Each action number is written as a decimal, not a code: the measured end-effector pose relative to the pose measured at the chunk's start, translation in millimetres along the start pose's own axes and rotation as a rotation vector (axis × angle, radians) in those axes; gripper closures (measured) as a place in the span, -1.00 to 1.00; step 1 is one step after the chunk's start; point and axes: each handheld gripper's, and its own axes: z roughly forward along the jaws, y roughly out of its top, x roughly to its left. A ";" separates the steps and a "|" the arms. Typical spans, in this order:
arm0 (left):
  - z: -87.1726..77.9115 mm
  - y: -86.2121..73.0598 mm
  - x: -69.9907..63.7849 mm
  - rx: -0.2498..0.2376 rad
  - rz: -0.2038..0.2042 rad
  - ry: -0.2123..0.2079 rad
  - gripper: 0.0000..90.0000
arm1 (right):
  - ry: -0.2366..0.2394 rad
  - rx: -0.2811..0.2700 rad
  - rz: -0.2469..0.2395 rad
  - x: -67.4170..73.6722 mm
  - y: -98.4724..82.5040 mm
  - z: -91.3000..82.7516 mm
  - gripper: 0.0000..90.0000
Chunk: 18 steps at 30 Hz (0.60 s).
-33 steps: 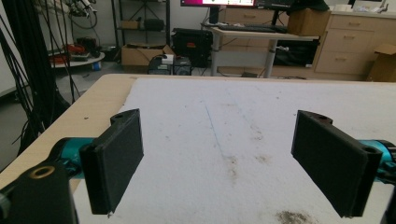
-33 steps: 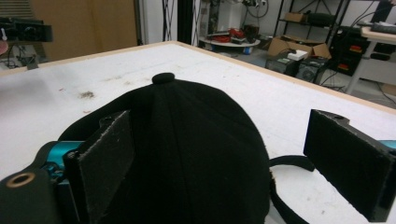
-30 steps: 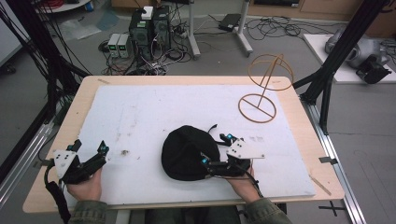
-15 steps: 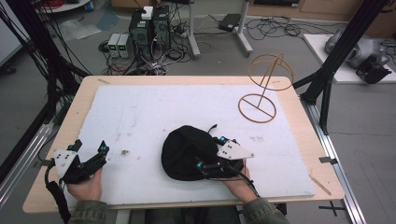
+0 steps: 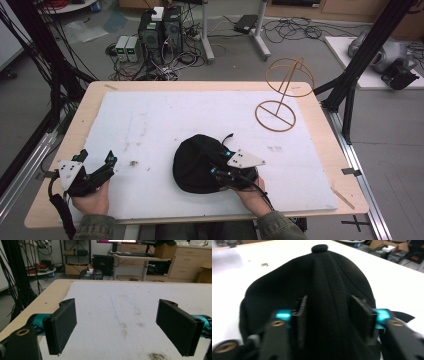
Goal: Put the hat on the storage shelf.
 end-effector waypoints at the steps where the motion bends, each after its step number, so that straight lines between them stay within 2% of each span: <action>1: 0.0 0.0 0.0 0.000 0.000 0.000 -0.62 | 0.009 0.006 0.000 0.6 0.4 0.1 0.29; 4: 0.7 -0.1 -0.7 0.003 0.004 -0.001 -0.62 | 0.023 0.009 -0.022 2.6 1.1 1.1 0.51; 6: 0.9 -0.1 -0.6 0.003 0.004 -0.003 -0.62 | 0.024 0.016 -0.025 3.1 1.5 1.2 0.67; 7: 1.1 -0.1 -0.6 0.003 0.003 -0.004 -0.62 | 0.024 0.016 -0.025 3.1 1.5 1.2 0.67; 8: 1.1 0.0 -0.5 0.001 0.003 -0.004 -0.62 | 0.037 0.019 -0.021 3.5 1.7 1.6 0.81; 10: 1.0 0.2 -0.4 0.001 0.003 -0.005 -0.62 | 0.049 0.022 -0.016 3.9 2.3 1.6 0.88; 12: 0.5 0.6 0.0 0.002 0.006 -0.006 -0.62 | 0.057 0.017 -0.012 3.1 2.8 1.4 0.91; 16: 0.7 0.7 0.6 -0.001 0.000 -0.003 -0.62 | 0.080 0.011 0.039 0.7 3.0 0.3 0.92; 18: 0.7 0.7 0.7 0.000 -0.003 -0.004 -0.62 | 0.084 0.004 0.041 0.6 3.2 -0.3 0.93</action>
